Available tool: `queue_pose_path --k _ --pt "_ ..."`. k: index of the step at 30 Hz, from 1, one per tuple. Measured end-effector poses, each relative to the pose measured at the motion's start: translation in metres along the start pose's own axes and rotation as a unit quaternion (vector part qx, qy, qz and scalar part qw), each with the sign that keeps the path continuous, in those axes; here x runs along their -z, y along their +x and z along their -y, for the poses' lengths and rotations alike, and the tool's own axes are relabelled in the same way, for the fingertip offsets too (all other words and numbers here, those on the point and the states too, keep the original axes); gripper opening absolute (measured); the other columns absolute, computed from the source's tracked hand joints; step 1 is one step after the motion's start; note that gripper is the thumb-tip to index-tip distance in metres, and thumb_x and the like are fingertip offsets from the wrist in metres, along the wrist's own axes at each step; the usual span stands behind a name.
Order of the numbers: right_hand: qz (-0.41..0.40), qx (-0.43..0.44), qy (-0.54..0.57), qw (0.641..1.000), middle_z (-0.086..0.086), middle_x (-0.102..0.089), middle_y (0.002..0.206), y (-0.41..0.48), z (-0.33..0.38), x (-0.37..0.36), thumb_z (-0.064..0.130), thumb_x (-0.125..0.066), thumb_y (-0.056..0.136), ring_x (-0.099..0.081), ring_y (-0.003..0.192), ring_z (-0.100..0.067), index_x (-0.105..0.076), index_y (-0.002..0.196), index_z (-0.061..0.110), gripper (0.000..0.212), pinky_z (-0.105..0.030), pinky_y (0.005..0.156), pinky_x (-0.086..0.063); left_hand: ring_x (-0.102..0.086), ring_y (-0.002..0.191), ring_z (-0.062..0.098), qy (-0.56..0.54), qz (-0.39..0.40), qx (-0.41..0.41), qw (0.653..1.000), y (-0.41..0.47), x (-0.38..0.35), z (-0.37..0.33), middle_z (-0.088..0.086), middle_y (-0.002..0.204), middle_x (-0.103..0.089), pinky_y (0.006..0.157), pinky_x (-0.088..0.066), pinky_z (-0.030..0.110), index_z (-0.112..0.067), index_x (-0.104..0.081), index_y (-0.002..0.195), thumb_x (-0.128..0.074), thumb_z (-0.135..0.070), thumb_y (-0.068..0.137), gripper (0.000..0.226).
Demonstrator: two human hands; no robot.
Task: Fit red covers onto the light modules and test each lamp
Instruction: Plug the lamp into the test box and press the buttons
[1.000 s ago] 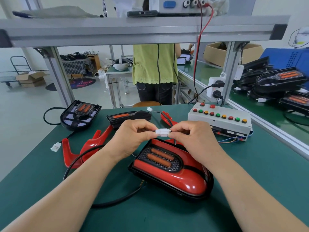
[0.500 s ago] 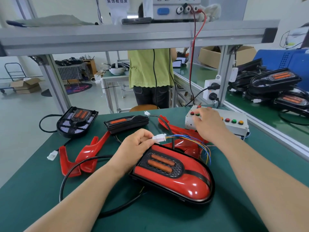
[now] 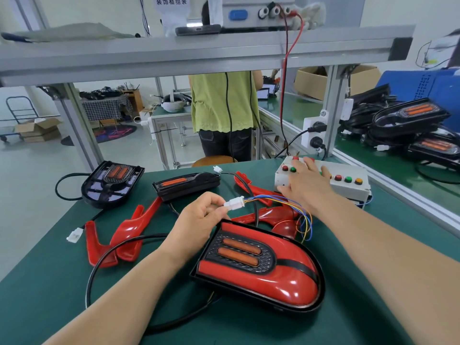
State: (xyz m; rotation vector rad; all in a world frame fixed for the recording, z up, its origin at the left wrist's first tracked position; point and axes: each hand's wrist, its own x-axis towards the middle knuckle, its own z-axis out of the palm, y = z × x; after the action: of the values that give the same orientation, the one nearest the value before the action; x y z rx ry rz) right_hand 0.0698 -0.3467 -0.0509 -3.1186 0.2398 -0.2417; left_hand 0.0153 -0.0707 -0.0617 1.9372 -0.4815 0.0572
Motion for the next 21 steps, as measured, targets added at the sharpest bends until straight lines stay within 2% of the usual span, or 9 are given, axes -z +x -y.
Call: queue_pose_path --k 3,7,12,15,21 --pt "0.009 0.0 -0.017 1.0 0.004 -0.022 0.163 0.002 0.0017 -0.0004 0.06 -0.041 0.097 -0.002 0.153 -0.023 -0.059 0.137 0.02 0.059 -0.059 0.118 -0.003 -0.067 0.085 0.023 -0.001 0.0 0.004 1.0 -0.0004 0.0 -0.0001 -0.001 0.087 -0.074 0.088 -0.051 0.044 -0.036 -0.063 0.088 -0.06 -0.029 0.097 0.012" --pt "0.018 -0.005 -0.027 0.999 0.005 -0.026 0.162 0.0024 0.0063 0.0025 0.061 -0.037 0.098 -0.004 0.153 -0.022 -0.059 0.137 0.021 0.06 -0.059 0.118 -0.002 -0.065 0.077 0.012 -0.006 0.001 0.008 1.0 -0.001 -0.0011 -0.0008 -0.003 0.084 -0.074 0.084 -0.051 0.039 -0.037 -0.063 0.086 -0.061 -0.026 0.097 0.016" --pt "0.029 -0.002 -0.036 0.999 0.008 -0.025 0.163 0.0014 0.0054 0.0069 0.061 -0.03 0.1 -0.003 0.153 -0.02 -0.053 0.143 0.024 0.062 -0.059 0.119 -0.001 -0.066 0.073 0.007 -0.014 0.001 0.014 1.0 -0.002 -0.0017 -0.0024 -0.004 0.084 -0.074 0.075 -0.049 0.029 -0.037 -0.064 0.086 -0.06 -0.026 0.097 0.016" --pt "0.032 -0.001 -0.031 0.999 0.009 -0.023 0.164 0.0003 0.0041 0.0069 0.06 -0.029 0.1 -0.002 0.153 -0.019 -0.052 0.144 0.023 0.062 -0.059 0.118 0.0 -0.067 0.073 0.007 -0.011 0.0 0.015 1.0 -0.0018 -0.0022 -0.0033 -0.005 0.085 -0.074 0.075 -0.049 0.03 -0.037 -0.064 0.087 -0.06 -0.026 0.097 0.016" --pt "0.069 -0.006 -0.019 0.997 0.006 -0.013 0.166 -0.0027 0.007 0.0071 0.064 -0.034 0.098 0.004 0.153 -0.024 -0.068 0.126 0.027 0.058 -0.061 0.118 0.001 -0.067 0.072 0.005 -0.007 0.001 0.012 1.0 -0.0022 -0.0024 -0.0042 -0.006 0.085 -0.074 0.073 -0.048 0.027 -0.039 -0.063 0.086 -0.059 -0.026 0.098 0.017"
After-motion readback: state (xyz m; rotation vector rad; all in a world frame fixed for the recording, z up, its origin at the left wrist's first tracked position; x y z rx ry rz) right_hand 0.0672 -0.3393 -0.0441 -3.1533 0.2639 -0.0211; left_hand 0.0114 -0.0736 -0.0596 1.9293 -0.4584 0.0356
